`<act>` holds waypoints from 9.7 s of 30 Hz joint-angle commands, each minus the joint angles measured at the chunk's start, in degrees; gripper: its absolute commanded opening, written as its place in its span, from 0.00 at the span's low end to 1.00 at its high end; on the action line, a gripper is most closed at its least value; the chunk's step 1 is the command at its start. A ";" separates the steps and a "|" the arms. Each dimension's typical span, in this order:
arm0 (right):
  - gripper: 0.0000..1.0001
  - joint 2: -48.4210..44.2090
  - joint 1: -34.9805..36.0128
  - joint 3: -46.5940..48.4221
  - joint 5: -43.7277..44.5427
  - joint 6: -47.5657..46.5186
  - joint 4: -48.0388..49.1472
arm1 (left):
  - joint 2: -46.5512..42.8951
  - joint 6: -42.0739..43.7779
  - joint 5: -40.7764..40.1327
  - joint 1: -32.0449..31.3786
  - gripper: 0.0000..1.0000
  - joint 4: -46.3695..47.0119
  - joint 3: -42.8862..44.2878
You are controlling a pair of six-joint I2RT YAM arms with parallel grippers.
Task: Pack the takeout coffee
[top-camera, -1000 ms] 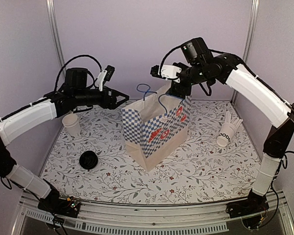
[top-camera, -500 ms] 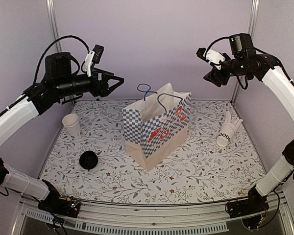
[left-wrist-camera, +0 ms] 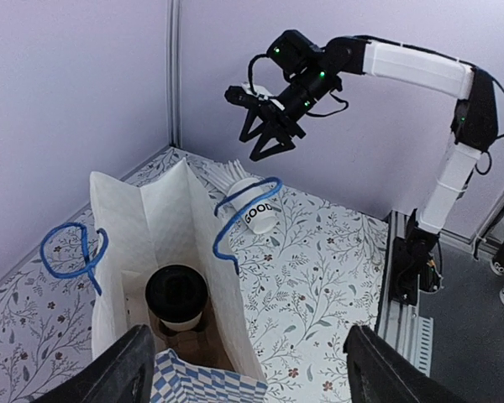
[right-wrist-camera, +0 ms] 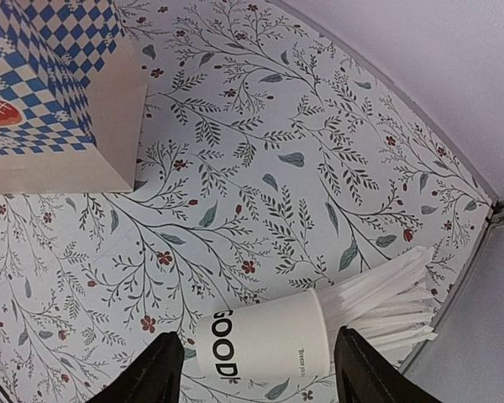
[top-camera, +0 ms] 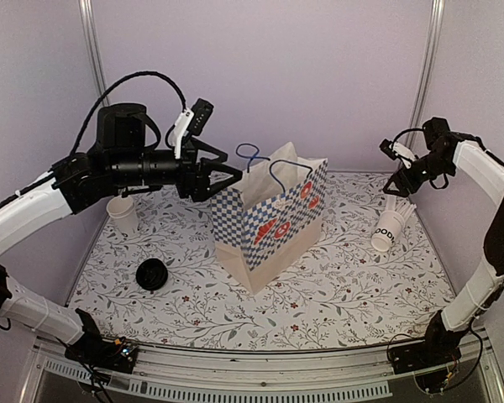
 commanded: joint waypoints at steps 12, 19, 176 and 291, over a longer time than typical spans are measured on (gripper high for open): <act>0.60 10.71 -10.32 4.32 -7.30 -7.98 -1.61 | 1.44 -0.74 -5.59 -8.36 0.80 1.81 -1.90; 0.58 9.02 -9.30 0.13 -9.12 -8.16 -2.68 | 3.10 -0.35 -6.18 -10.69 0.80 2.08 -1.54; 0.79 22.63 -10.05 -6.89 -8.69 38.55 16.74 | 11.24 -2.22 -25.31 -27.44 0.85 1.15 0.75; 0.83 -44.29 3.41 -29.02 -38.15 -5.52 16.83 | 50.62 -44.66 -9.14 -20.16 0.00 5.45 48.04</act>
